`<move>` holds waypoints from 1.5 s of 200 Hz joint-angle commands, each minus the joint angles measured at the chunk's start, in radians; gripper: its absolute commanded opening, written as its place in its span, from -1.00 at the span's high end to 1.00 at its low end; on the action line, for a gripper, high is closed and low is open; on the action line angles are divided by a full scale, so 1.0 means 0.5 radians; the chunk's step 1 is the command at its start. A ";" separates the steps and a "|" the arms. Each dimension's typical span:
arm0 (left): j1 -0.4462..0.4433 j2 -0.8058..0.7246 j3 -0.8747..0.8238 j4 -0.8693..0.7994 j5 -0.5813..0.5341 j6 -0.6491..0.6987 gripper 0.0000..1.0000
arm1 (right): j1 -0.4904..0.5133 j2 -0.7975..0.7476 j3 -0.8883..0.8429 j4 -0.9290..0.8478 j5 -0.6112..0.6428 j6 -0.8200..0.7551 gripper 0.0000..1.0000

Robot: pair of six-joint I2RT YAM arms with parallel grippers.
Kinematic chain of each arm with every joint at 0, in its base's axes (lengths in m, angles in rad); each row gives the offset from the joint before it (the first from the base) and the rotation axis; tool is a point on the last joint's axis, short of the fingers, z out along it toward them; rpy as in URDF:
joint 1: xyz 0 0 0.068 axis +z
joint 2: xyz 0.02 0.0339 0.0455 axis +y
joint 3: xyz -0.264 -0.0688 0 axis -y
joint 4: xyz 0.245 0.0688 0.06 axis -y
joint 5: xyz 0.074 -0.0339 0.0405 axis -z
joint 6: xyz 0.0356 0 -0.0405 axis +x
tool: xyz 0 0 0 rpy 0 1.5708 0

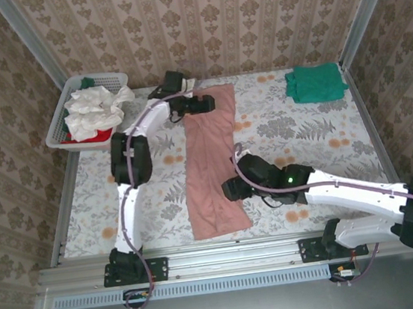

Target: Fold and stack the t-shirts

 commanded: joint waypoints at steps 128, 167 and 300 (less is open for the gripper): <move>-0.176 -3.231 -2.789 -0.190 -0.566 -0.532 -0.70 | 0.040 -0.420 -0.464 0.237 -0.159 -0.353 -0.76; -0.845 -3.504 -3.292 -0.255 -0.662 -1.134 -0.38 | 0.238 -0.047 -0.377 -0.090 -0.147 0.308 -0.58; -1.146 -2.459 -3.079 0.335 -0.961 -0.966 -0.46 | 0.247 0.536 -0.255 -0.067 -0.003 0.508 -0.04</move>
